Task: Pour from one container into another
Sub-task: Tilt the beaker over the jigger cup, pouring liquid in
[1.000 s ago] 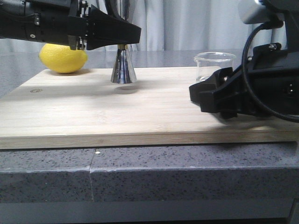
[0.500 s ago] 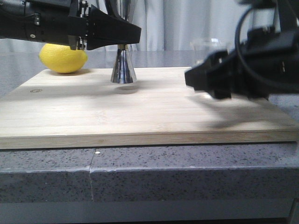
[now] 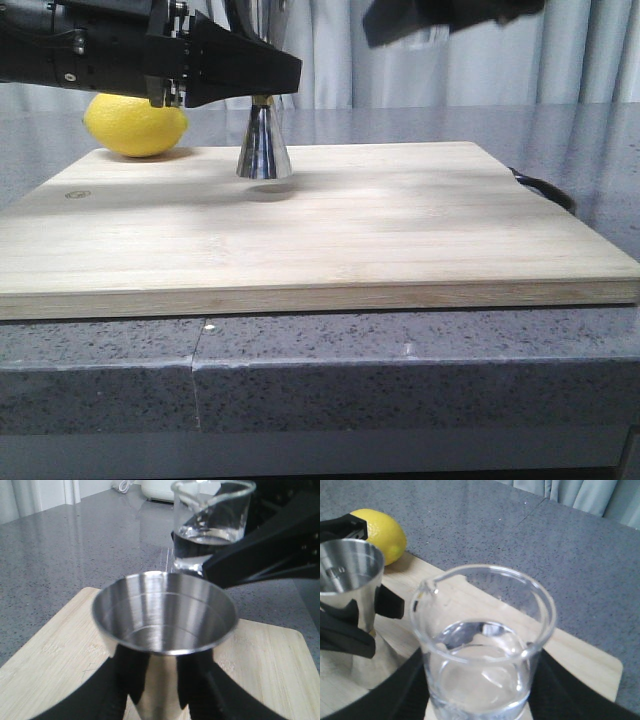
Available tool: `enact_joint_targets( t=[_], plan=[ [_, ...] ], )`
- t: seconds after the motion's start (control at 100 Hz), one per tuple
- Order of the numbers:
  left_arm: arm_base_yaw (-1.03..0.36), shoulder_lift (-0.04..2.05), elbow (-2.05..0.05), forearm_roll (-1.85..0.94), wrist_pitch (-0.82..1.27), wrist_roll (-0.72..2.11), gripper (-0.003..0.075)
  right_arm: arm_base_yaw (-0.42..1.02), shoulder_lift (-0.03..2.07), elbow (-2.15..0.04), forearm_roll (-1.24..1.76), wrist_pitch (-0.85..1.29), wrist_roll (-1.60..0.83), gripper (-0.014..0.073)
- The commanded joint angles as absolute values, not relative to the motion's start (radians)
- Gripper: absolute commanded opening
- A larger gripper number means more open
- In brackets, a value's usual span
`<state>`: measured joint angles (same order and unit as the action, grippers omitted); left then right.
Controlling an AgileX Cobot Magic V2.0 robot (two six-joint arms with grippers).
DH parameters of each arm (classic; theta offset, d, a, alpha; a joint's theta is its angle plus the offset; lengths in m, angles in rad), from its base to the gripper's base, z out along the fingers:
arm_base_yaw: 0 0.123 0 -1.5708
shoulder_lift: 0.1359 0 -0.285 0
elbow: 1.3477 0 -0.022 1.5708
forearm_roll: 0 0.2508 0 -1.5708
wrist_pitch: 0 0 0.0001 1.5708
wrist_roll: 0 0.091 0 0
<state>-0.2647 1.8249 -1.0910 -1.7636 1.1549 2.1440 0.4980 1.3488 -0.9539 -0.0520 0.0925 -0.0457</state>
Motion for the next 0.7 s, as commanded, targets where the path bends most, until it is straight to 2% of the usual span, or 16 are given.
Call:
enact_joint_targets(
  t=[0.0,0.47,0.69],
  plan=[
    [-0.272,1.778,-1.123,-1.84,1.269,2.139,0.0188,0.503,1.312,-1.082,-0.089,0.153,-0.078,0.0292],
    [-0.272,1.778,-1.123,-1.84,1.269,2.139,0.0188,0.572,1.468,-1.495,-0.103,0.619,-0.388,0.0288],
    [-0.272,1.778,-1.123,-1.84,1.269,2.139,0.0188,0.611,1.546,-1.612,-0.17,0.73,-0.478,0.0288]
  ],
)
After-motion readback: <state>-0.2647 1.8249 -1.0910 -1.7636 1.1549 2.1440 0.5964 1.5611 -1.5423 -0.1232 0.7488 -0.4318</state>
